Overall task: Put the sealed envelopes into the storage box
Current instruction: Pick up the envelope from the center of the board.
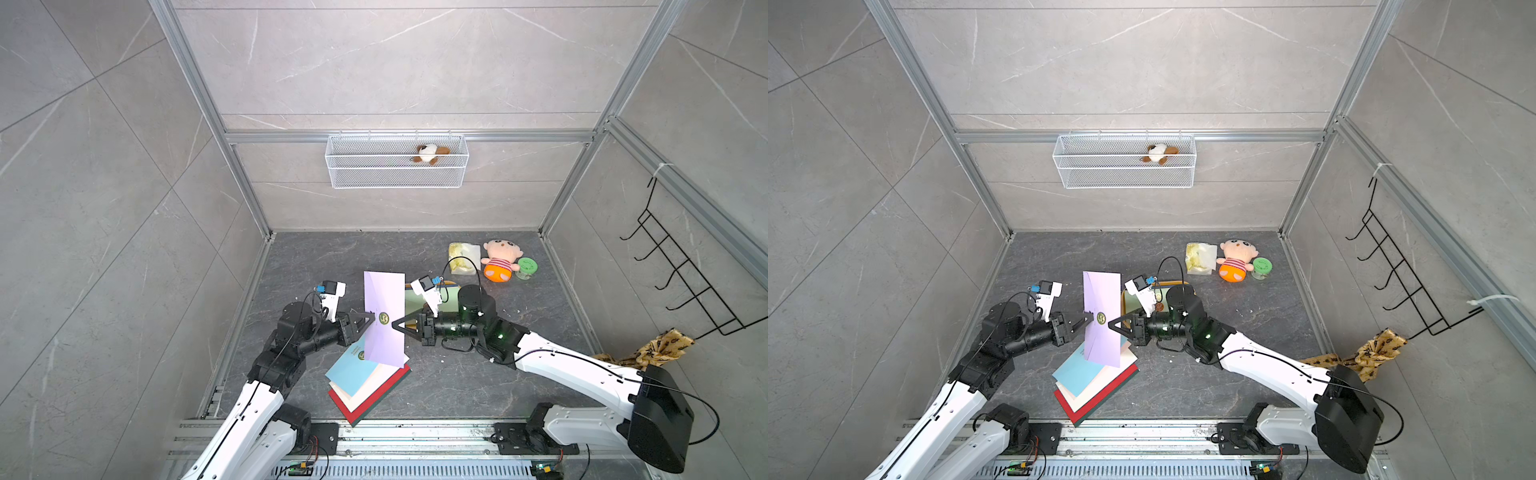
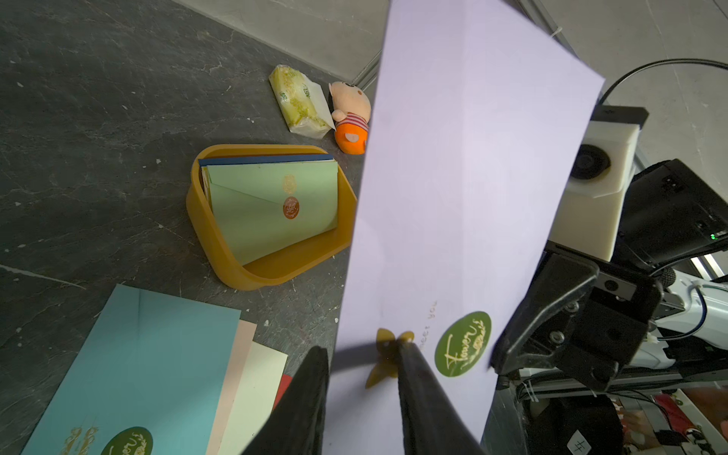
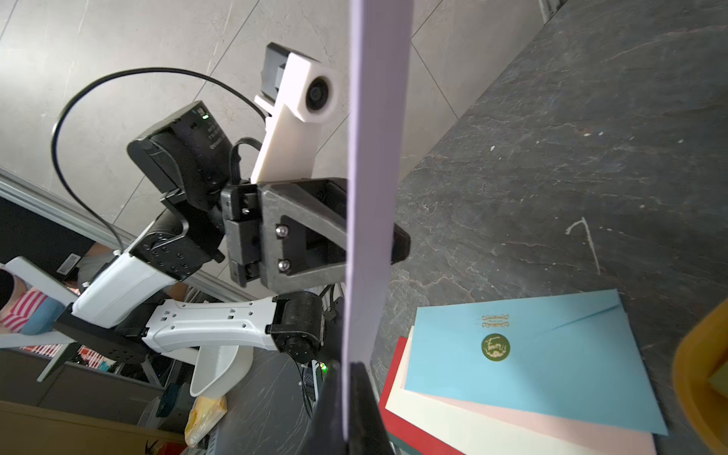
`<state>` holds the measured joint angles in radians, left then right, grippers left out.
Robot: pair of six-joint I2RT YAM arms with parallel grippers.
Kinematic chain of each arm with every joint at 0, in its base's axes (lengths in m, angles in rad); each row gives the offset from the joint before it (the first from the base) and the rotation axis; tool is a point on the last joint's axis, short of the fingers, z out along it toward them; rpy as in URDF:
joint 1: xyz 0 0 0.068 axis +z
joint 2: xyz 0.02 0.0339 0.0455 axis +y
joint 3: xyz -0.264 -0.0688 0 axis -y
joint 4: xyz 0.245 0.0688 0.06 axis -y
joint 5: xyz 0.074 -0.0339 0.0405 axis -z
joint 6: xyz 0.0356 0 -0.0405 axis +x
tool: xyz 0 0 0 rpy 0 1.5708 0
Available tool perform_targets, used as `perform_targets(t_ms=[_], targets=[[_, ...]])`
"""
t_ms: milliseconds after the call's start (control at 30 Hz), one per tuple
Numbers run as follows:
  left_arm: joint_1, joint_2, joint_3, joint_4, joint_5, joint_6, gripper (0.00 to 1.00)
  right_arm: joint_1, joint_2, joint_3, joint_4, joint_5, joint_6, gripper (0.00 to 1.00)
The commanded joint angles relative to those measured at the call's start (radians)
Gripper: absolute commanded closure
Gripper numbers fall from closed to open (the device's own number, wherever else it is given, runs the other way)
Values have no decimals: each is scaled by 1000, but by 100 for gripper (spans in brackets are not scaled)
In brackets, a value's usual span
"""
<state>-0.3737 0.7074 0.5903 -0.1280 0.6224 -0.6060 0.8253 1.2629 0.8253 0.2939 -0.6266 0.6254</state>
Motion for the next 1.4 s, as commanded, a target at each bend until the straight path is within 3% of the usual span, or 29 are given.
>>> perform_targets(t_ms=[0, 133, 333, 533, 733, 900, 967, 1033, 1067, 1100, 1167, 1233, 1367], targets=[[-9, -28, 22, 118, 135, -18, 70, -15, 18, -18, 48, -18, 23, 100], [-9, -38, 18, 123, 163, -13, 70, -40, 26, -27, 63, -47, 38, 100], [-10, -56, 17, 124, 163, -18, 61, -65, 28, -43, 82, -108, 45, 100], [-10, -55, 5, 158, 226, -45, 61, -98, 24, -68, 122, -173, 74, 100], [-10, -42, 6, 134, 217, -34, 60, -117, 29, -76, 156, -219, 96, 100], [-10, -33, 4, 138, 223, -40, 69, -132, 23, -87, 157, -207, 100, 100], [-10, -30, 5, 140, 224, -43, 79, -133, 22, -86, 159, -206, 101, 100], [-10, -28, 7, 136, 212, -44, 97, -135, 23, -86, 158, -207, 104, 100], [-9, -29, 10, 137, 205, -44, 100, -135, 24, -86, 155, -207, 102, 100], [-9, -30, 14, 140, 199, -47, 100, -136, 21, -85, 149, -209, 98, 96], [-9, -25, 24, 141, 179, -45, 100, -142, 15, -75, 98, -197, 72, 73], [-9, 3, 57, 99, 156, -7, 100, -162, -13, -68, 3, -148, 38, 61], [-10, 125, 163, -32, 80, 138, 100, -250, -69, -88, -122, -74, -33, 58]])
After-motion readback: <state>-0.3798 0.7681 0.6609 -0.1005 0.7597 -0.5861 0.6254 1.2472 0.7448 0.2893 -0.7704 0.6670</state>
